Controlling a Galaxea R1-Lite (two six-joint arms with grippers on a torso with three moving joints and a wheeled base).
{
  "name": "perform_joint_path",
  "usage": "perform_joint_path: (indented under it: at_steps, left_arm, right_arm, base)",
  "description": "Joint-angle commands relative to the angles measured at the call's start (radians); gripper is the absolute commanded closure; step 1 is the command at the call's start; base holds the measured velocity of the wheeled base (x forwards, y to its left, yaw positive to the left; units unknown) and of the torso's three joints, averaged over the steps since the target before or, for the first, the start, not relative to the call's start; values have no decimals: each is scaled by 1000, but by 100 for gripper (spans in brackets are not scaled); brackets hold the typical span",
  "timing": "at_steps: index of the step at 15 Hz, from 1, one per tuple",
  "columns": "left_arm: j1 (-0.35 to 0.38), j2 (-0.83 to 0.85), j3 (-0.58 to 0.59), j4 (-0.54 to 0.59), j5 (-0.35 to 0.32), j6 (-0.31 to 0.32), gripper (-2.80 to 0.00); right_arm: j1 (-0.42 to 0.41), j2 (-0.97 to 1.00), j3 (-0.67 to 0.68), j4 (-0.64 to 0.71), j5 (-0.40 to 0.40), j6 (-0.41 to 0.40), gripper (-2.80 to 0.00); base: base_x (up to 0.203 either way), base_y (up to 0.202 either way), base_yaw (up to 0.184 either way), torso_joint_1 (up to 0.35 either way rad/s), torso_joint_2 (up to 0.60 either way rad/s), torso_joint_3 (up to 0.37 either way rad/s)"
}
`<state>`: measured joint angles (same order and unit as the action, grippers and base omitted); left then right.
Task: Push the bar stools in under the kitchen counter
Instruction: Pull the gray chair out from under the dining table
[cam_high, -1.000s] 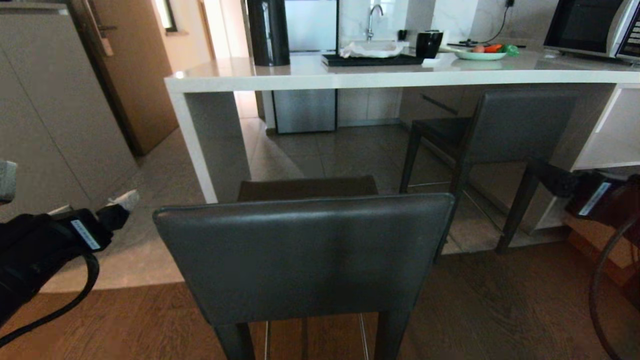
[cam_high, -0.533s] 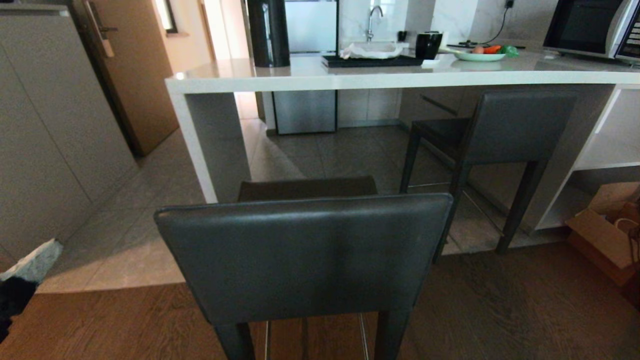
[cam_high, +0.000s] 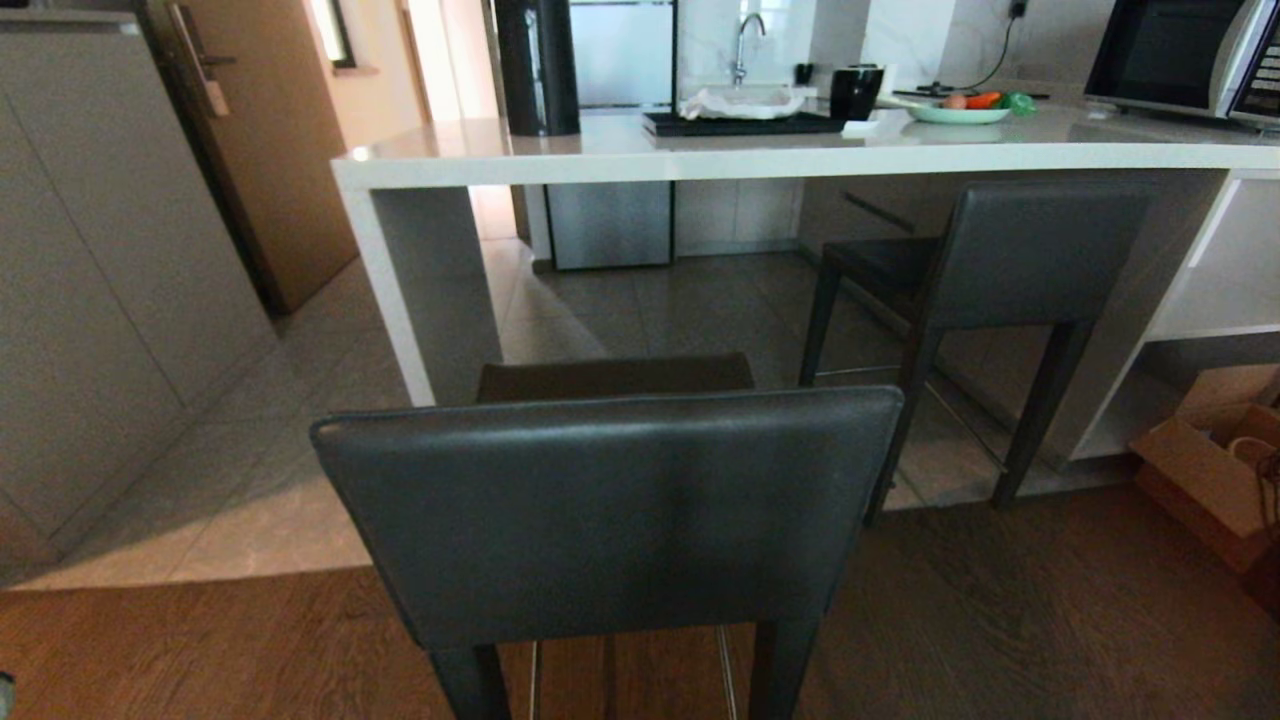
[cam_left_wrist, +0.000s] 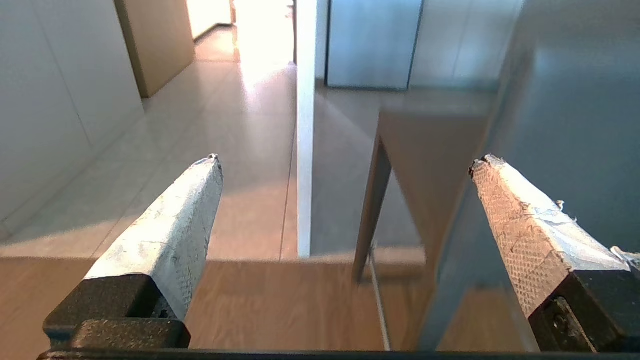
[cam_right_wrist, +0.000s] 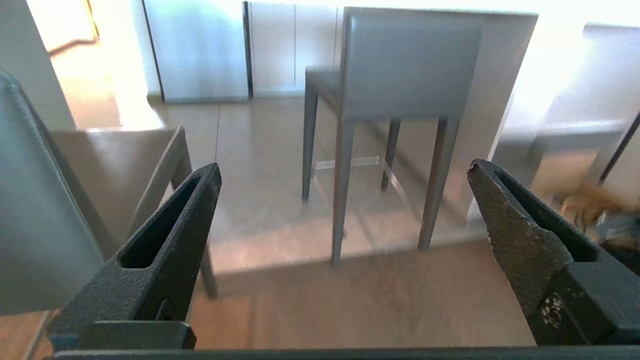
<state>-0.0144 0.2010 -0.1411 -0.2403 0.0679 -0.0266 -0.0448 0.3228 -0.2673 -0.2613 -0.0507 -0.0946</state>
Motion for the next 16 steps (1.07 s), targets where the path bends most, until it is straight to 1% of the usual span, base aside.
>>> perform_joint_path:
  at_steps: [1, 2, 4, 6, 7, 8, 9, 10, 11, 13, 14, 15, 16]
  left_arm:
    - [13, -148, 41, 67, -18, 12, -280]
    - [14, -186, 74, 116, -36, 19, -280]
    - [14, -196, 140, 156, -72, 24, -280]
    - [14, -195, 141, 190, -115, 20, -280]
    - [14, -196, 140, 194, -115, 20, -280]
    - [14, -196, 140, 193, -115, 20, -280]
    - [13, -196, 141, 190, -115, 21, -280]
    - [14, -196, 141, 188, -119, 25, -280]
    - [14, -196, 141, 187, -132, 29, -280]
    - [14, -196, 141, 184, -138, 30, -280]
    - [13, -196, 141, 184, -134, 30, -280]
    - [13, -196, 141, 182, -132, 31, -280]
    - [13, -196, 141, 180, -134, 42, -280]
  right_arm:
    - [-10, -50, 89, -45, 8, -28, -280]
    - [-10, -50, 141, -73, 14, -36, -280]
    - [-10, -50, 250, -176, 41, -59, -280]
    - [-7, -56, 268, -196, 85, -72, -280]
    - [3, -79, 261, -186, 119, -74, -280]
    - [17, -88, 225, -155, 137, -71, -280]
    - [39, -93, 153, -81, 143, -59, -280]
    - [57, -107, 87, 35, 153, -49, -280]
    - [63, -141, 56, 110, 174, -51, -280]
    - [53, -260, 59, 207, 197, -61, -280]
    - [50, -309, 67, 262, 183, -62, -280]
    - [47, -329, 88, 287, 141, -62, -280]
    - [46, -326, 142, 289, 121, -68, -280]
  base:
    - [0, 0, 0, 0, 0, 0]
    - [0, 0, 0, 0, 0, 0]
    - [0, 0, 0, 0, 0, 0]
    - [0, 0, 0, 0, 0, 0]
    - [0, 0, 0, 0, 0, 0]
    - [0, 0, 0, 0, 0, 0]
    - [0, 0, 0, 0, 0, 0]
    - [0, 0, 0, 0, 0, 0]
    - [0, 0, 0, 0, 0, 0]
    - [0, 0, 0, 0, 0, 0]
    - [0, 0, 0, 0, 0, 0]
    - [0, 0, 0, 0, 0, 0]
    - [0, 0, 0, 0, 0, 0]
